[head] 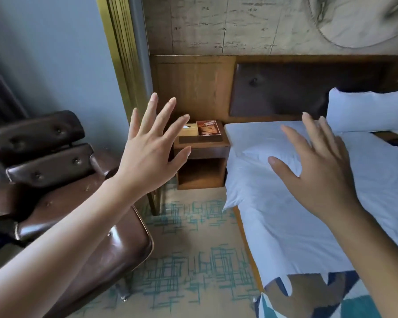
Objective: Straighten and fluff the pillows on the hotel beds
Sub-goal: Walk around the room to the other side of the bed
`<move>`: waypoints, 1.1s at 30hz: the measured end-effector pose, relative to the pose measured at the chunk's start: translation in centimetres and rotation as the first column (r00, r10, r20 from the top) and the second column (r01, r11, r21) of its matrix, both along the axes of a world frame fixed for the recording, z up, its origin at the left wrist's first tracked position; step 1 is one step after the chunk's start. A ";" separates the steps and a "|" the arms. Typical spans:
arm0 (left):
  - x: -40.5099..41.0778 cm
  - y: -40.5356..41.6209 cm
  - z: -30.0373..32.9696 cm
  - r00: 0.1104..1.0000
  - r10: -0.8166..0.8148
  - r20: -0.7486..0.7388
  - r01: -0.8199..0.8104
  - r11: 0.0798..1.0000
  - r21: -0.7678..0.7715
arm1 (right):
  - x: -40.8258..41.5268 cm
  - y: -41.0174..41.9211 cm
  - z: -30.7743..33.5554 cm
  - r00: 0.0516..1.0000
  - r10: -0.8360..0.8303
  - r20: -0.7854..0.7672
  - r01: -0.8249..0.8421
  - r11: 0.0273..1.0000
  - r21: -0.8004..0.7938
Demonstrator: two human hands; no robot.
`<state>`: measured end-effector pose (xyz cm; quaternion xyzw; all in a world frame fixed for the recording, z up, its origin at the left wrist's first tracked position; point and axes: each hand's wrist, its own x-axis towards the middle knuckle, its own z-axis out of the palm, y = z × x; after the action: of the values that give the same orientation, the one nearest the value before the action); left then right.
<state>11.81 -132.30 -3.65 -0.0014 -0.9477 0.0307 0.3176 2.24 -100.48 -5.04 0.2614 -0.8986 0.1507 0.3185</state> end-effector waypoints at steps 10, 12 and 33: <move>-18.6 1.8 -0.7 0.992 -0.125 0.016 0.126 0.991 -0.043 | -15.2 2.3 -2.4 0.990 -0.135 0.044 0.137 0.990 -0.041; -22.0 2.0 0.0 0.992 -0.125 0.001 0.125 0.991 -0.054 | -18.8 2.3 -2.1 0.992 -0.123 0.035 0.125 0.991 -0.045; -62.8 -0.3 -1.0 0.900 -0.435 -0.005 0.435 0.900 -0.030 | -49.3 0.5 -2.2 0.907 -0.408 0.106 0.416 0.906 -0.075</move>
<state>-51.00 -132.56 -4.62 -0.2173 -0.9211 -0.0277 0.3218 -47.04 -99.96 -7.24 0.0433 -0.9384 0.1343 0.3153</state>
